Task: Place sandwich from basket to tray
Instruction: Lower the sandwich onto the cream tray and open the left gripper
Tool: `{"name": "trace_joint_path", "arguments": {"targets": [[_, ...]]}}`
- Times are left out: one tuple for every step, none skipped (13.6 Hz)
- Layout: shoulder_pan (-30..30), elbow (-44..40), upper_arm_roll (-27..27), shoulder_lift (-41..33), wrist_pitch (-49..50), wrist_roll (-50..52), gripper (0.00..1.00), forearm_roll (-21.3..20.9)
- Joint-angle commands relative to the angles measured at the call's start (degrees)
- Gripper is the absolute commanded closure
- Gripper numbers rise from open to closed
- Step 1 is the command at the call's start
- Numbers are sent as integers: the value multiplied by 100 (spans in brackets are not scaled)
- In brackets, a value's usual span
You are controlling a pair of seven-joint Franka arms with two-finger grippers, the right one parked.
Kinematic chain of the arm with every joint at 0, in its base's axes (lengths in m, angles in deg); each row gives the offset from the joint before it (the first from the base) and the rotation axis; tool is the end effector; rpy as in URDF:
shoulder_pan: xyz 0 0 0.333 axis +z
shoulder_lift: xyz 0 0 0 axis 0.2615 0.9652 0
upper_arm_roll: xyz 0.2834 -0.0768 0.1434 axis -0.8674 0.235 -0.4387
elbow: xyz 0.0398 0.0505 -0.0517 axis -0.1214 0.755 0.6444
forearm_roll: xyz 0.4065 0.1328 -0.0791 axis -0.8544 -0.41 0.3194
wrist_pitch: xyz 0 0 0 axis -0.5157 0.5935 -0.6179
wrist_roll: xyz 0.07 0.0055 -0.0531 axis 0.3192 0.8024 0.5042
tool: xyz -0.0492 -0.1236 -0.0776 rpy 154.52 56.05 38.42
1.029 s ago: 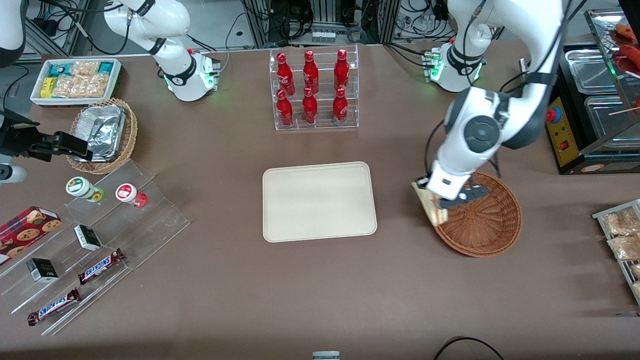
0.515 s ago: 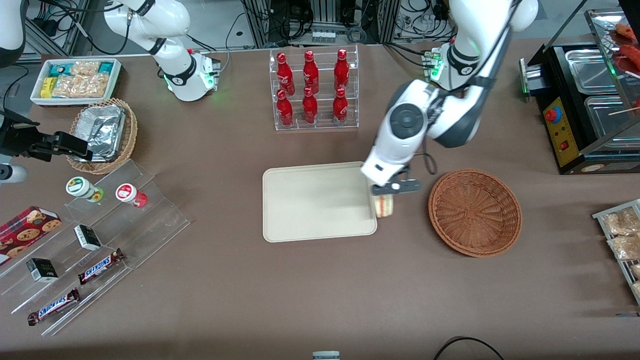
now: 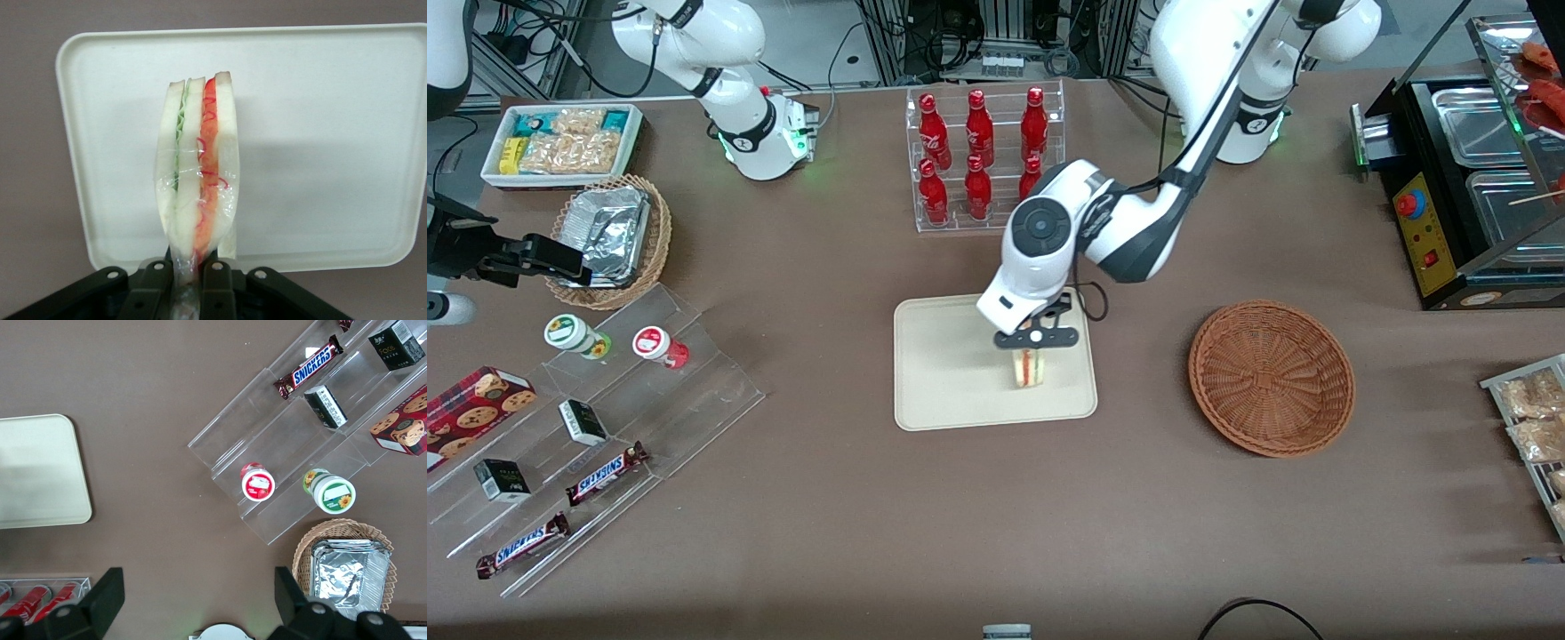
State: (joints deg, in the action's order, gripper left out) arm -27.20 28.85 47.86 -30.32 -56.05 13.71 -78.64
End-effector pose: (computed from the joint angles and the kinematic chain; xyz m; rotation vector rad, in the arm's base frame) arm 0.5229 -0.5194 0.2447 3.0984 0.0455 -0.1451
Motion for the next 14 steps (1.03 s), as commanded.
{"name": "trace_joint_path", "arguments": {"targets": [[-176,-1109,-73,737,485,88,100,212],[-185,-1364,-81,913,634,88,100,291],[-185,-1558,-73,1054,748,88,100,335],[-185,-1647,-73,1142,784,88,100,336],[-185,-1674,-64,1178,785,88,100,336],[-185,-1674,-64,1213,785,88,100,336],[-185,-1674,-64,1222,785,88,100,336],[-185,-1674,-64,1239,793,97,100,336],[-185,-1674,-64,1283,793,88,100,327],[-185,-1683,-64,1292,793,97,100,327],[-185,-1683,-64,1292,793,97,100,327],[-185,-1683,-64,1292,793,105,100,318],[-185,-1674,-64,1292,793,140,100,327],[-185,-1666,-73,1292,793,184,100,318]]}}
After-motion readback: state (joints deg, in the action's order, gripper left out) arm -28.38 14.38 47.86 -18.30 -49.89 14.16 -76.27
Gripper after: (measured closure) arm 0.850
